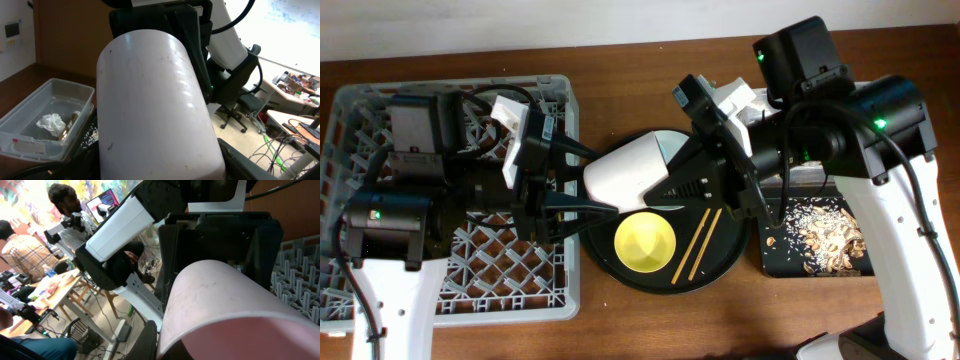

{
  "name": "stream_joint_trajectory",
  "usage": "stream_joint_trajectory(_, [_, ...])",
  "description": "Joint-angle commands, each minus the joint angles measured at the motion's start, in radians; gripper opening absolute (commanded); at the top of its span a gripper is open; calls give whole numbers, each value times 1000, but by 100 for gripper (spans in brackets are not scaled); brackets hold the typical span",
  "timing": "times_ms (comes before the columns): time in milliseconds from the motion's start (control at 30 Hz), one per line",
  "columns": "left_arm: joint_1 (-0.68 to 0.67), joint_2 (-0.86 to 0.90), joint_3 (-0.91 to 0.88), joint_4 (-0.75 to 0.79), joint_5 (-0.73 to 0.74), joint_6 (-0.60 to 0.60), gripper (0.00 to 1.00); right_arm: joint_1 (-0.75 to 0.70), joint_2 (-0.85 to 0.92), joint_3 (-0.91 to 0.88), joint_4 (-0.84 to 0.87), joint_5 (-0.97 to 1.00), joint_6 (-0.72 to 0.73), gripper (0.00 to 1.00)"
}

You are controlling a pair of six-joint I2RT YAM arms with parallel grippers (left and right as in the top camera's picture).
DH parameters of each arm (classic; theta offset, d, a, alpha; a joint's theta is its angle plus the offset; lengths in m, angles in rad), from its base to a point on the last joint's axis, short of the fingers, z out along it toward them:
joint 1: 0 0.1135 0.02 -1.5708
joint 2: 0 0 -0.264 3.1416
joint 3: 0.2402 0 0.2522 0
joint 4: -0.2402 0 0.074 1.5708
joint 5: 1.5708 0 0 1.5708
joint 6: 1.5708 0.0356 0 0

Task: Sort waste into correct bins and load items into the dishwasher rack
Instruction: 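Grasp the pink cup with the left gripper and release the right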

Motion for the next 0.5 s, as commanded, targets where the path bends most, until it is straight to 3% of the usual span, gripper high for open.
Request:
stream_joint_trajectory(0, [-9, 2, 7, 5, 86, 11, 63, 14, 8, -3, 10, -40, -10, 4])
stream_joint_trajectory(167, [-32, 2, 7, 5, 98, 11, 71, 35, 8, -3, 11, -37, -10, 4])
stream_joint_trajectory(467, [-80, 2, 7, 6, 97, 11, 66, 46, 9, -3, 14, -16, -10, 5])
